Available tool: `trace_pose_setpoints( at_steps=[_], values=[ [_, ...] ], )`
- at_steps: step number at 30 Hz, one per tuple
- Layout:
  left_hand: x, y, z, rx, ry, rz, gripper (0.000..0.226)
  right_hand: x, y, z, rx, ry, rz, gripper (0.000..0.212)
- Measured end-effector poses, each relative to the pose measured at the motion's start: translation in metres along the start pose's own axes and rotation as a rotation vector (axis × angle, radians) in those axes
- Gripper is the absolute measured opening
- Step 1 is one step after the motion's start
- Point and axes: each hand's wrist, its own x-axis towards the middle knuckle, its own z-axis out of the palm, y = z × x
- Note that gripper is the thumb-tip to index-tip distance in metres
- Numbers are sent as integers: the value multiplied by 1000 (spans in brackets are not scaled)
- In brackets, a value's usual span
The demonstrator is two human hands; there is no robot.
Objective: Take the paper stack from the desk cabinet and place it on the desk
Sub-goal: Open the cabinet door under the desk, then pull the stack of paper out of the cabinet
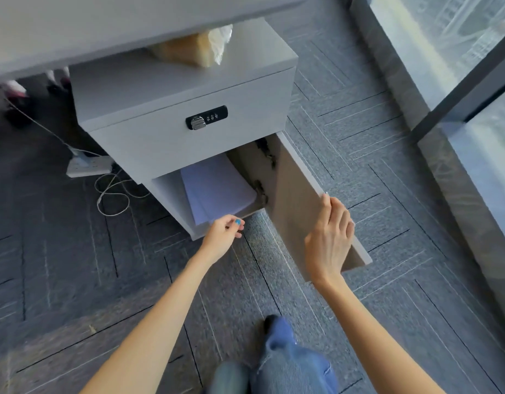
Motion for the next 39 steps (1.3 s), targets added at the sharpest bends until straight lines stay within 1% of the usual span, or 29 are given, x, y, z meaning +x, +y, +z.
trace_pose_setpoints(
  at_steps=[3,5,8,10,13,16,20,23,26,27,30,31,33,35,37,39],
  values=[
    [21,-10,7,4,12,21,23,1,7,15,20,79,18,64],
    [34,-15,13,10,23,41,24,2,11,26,48,140,-7,66],
    [60,-28,22,16,32,75,20,5,9,53,152,240,-153,64],
    [79,-41,27,30,44,92,18,8,2,78,231,237,-272,59],
    [105,-64,32,16,91,124,17,16,-11,127,267,152,-362,49],
    [127,-83,34,-8,107,160,17,27,-22,185,289,114,-447,41],
    [161,-116,31,-23,160,179,12,40,-35,248,297,-20,-499,46],
    [187,-139,27,-15,207,160,12,49,-46,282,287,-94,-513,49],
    [217,-169,24,-27,249,118,24,60,-55,311,254,-180,-519,46],
    [225,-178,24,-13,277,102,25,63,-57,320,249,-189,-525,44],
    [239,-192,23,75,371,63,14,70,-62,346,265,-232,-556,43],
    [243,-196,22,118,422,61,16,73,-64,354,259,-259,-561,44],
    [250,-202,19,251,528,21,24,78,-69,369,242,-317,-552,45],
    [256,-207,19,316,588,-76,41,83,-71,384,223,-385,-553,47],
    [263,-212,20,330,580,-195,62,87,-72,399,210,-470,-592,51],
    [271,-214,20,312,556,-284,74,90,-69,414,183,-572,-624,52]
  ],
)
